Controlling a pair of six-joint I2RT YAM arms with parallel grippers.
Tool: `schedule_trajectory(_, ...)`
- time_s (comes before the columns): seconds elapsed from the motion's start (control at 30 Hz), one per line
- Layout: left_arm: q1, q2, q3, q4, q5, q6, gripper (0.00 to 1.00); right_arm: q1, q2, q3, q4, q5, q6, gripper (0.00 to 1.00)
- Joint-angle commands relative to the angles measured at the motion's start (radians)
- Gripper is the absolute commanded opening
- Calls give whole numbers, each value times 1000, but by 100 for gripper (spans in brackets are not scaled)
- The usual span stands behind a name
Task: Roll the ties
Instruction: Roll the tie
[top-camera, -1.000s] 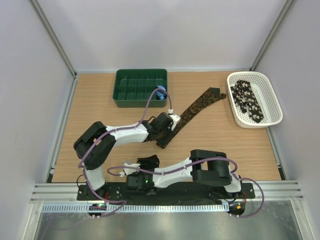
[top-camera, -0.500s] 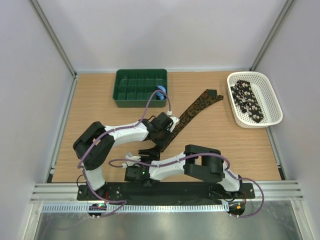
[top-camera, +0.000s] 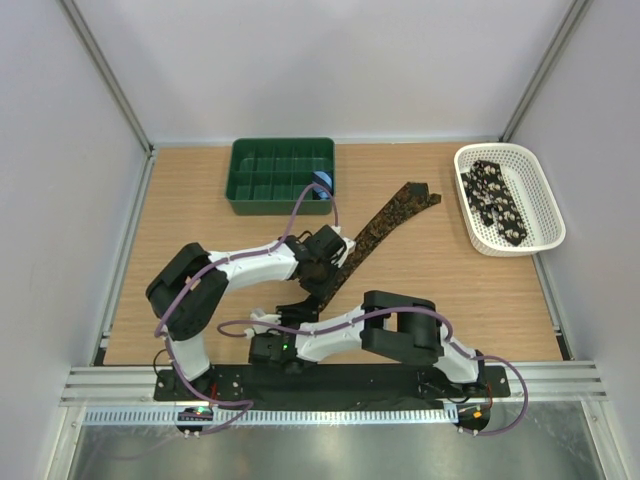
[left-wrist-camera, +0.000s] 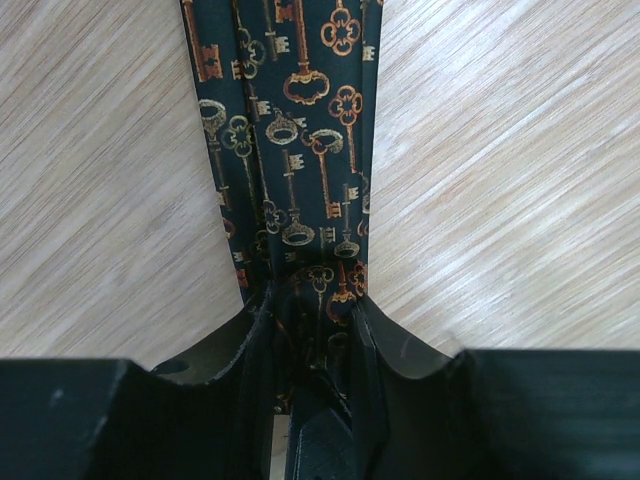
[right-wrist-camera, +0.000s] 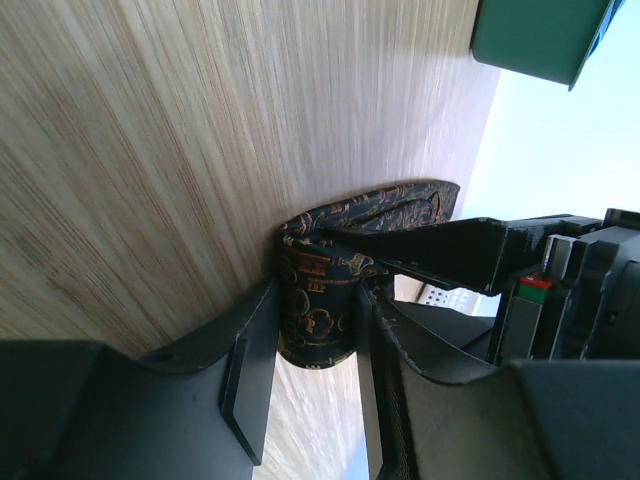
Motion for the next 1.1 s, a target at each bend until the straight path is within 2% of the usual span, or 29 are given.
schedule_trajectory(0.0,0,-19,24,-94,37,-6,31,-16,22,13,-23,-34,37,41)
schedule_trajectory(0.13,-3,-25,30,-116,48,-6,30,-28,45,32,-48,-23,51,45)
schedule_trajectory(0.23,-7,-31,28,-123,51,-6,30,-32,45,32,-46,-20,48,55)
schedule_trajectory(0.27,-7,-32,27,-125,54,-9,30,-32,45,33,-46,-20,51,55)
schedule_trajectory(0.3,-9,-36,27,-126,56,-10,30,-33,45,36,-52,-25,54,52)
schedule_trajectory(0.37,-12,-39,25,-129,59,-9,30,-35,48,38,-57,-22,60,31)
schedule_trajectory(0.43,-11,-43,27,-140,60,-9,30,-38,45,36,-62,-17,68,3)
schedule_trajectory(0.5,-12,-48,28,-139,56,-4,33,-38,39,33,-62,-22,77,1)
schedule_trajectory(0.57,-12,-55,27,-128,31,-6,40,-38,25,35,-63,-40,91,1)
schedule_trajectory(0.87,11,-115,74,-39,-7,-9,55,-10,-29,15,-60,-100,137,1)
schedule_trajectory(1.07,58,-157,122,-16,-55,-23,57,-7,-73,1,-40,-154,171,1)
